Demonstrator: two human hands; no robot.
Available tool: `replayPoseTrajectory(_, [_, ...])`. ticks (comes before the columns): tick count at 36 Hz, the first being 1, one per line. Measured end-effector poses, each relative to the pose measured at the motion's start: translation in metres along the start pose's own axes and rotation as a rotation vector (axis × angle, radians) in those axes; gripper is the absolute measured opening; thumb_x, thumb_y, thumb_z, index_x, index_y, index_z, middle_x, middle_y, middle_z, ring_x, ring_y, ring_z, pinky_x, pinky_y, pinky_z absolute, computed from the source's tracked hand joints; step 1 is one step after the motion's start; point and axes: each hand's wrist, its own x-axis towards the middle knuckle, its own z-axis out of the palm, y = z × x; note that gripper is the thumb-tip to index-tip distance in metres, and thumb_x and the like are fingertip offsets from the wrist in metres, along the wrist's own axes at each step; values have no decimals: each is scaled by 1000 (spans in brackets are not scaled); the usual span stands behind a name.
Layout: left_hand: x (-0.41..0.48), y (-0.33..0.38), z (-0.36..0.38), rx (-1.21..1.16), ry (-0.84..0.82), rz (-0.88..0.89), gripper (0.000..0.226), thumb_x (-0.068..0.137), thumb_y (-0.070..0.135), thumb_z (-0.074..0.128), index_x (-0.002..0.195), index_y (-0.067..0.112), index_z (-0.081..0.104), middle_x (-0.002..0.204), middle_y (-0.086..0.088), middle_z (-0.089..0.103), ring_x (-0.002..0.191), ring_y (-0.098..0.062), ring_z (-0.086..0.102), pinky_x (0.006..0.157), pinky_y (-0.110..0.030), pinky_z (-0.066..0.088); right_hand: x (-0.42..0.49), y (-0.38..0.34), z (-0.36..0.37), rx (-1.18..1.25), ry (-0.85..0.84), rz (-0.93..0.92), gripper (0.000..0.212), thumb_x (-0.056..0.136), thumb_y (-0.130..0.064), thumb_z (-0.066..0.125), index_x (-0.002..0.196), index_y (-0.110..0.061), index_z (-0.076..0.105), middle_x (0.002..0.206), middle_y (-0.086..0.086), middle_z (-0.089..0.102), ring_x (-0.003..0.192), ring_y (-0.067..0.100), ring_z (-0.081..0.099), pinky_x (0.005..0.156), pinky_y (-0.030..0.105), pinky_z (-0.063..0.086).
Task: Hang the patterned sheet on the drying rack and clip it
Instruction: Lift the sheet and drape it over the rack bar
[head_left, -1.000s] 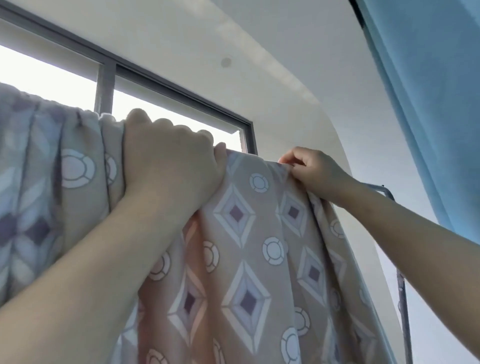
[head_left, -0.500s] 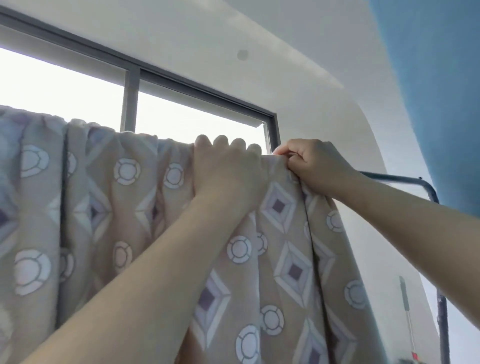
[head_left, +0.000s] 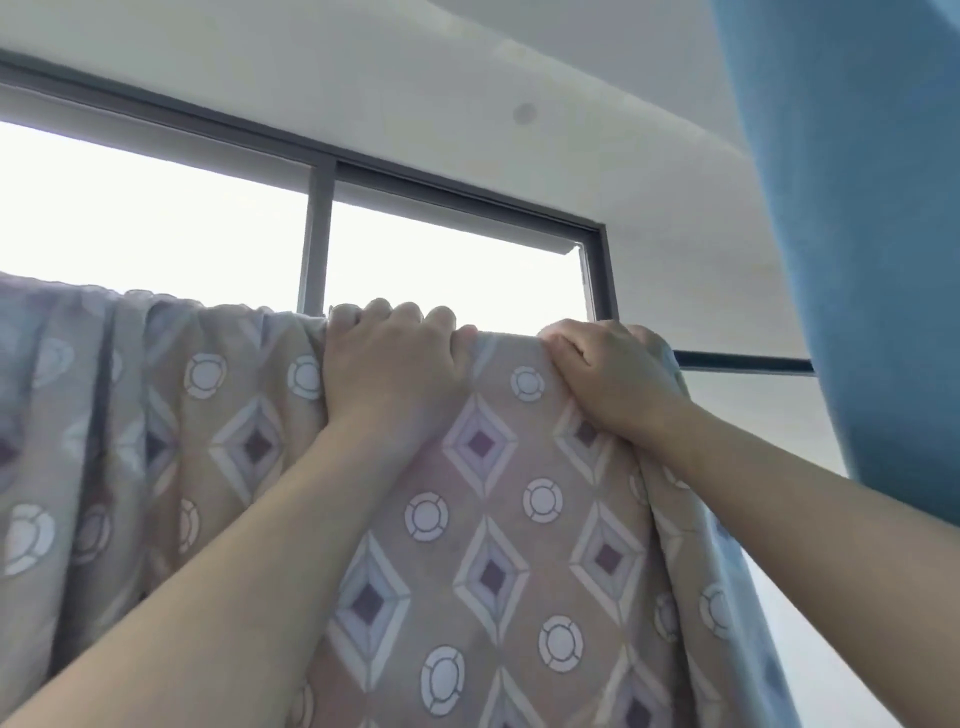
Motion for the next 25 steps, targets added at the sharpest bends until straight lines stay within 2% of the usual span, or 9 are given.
replayPoseTrajectory(3, [-2, -6, -3, 10, 23, -13, 48, 96, 40, 17, 101, 15, 58, 99, -5, 62, 99, -24, 49, 92, -40, 28, -6, 16, -7, -29, 24, 31, 36, 100, -29, 24, 115, -24, 57, 121, -5, 60, 116, 16, 47, 101, 35, 23])
replayPoseTrajectory(7, [-2, -1, -4, 57, 22, -62, 47, 96, 36, 18, 97, 13, 59, 94, -6, 62, 100, -26, 50, 95, -42, 25, -9, 33, -18, 60, 2, 102, 30, 97, -22, 35, 113, -17, 60, 111, 5, 65, 98, 22, 54, 78, 30, 37])
replayPoseTrajectory(10, [2, 16, -5, 81, 38, -51, 45, 95, 32, 18, 96, 16, 60, 87, -1, 57, 107, -23, 47, 103, -47, 18, -6, 33, -27, -23, 7, 139, 30, 94, -16, 37, 109, -13, 62, 105, 10, 65, 89, 24, 53, 70, 29, 36])
replayPoseTrajectory(12, [5, 33, -1, 44, 18, 52, 42, 95, 31, 20, 103, 16, 58, 95, -2, 59, 110, -24, 46, 105, -46, 17, -3, 32, -30, -72, 15, 142, 32, 92, -13, 37, 108, -11, 64, 105, 13, 65, 94, 29, 55, 70, 28, 35])
replayPoseTrajectory(15, [9, 57, 5, -51, -18, 164, 43, 97, 34, 20, 111, 14, 55, 111, -6, 61, 107, -26, 50, 96, -41, 26, 2, 32, -34, -99, 42, 154, 31, 89, -11, 37, 104, -9, 65, 103, 14, 65, 91, 29, 54, 70, 28, 35])
replayPoseTrajectory(21, [6, 63, 11, -29, 112, 141, 44, 97, 34, 21, 103, 10, 58, 100, -8, 64, 96, -28, 52, 89, -39, 28, 9, 42, -45, -29, 34, 274, 32, 91, -12, 37, 107, -8, 65, 112, 11, 64, 107, 28, 54, 86, 29, 42])
replayPoseTrajectory(23, [5, 63, 12, -17, 132, 142, 46, 97, 36, 20, 104, 11, 58, 100, -7, 64, 97, -28, 52, 90, -39, 27, 11, 44, -43, 10, 42, 334, 31, 92, -14, 38, 102, -6, 66, 102, 9, 64, 103, 28, 54, 93, 37, 44])
replayPoseTrajectory(25, [5, 63, 14, -22, 138, 142, 46, 98, 37, 20, 103, 11, 58, 99, -6, 63, 96, -27, 51, 89, -39, 27, 12, 46, -40, 63, 49, 382, 29, 91, -15, 39, 96, -2, 65, 90, 7, 59, 94, 27, 53, 88, 36, 44])
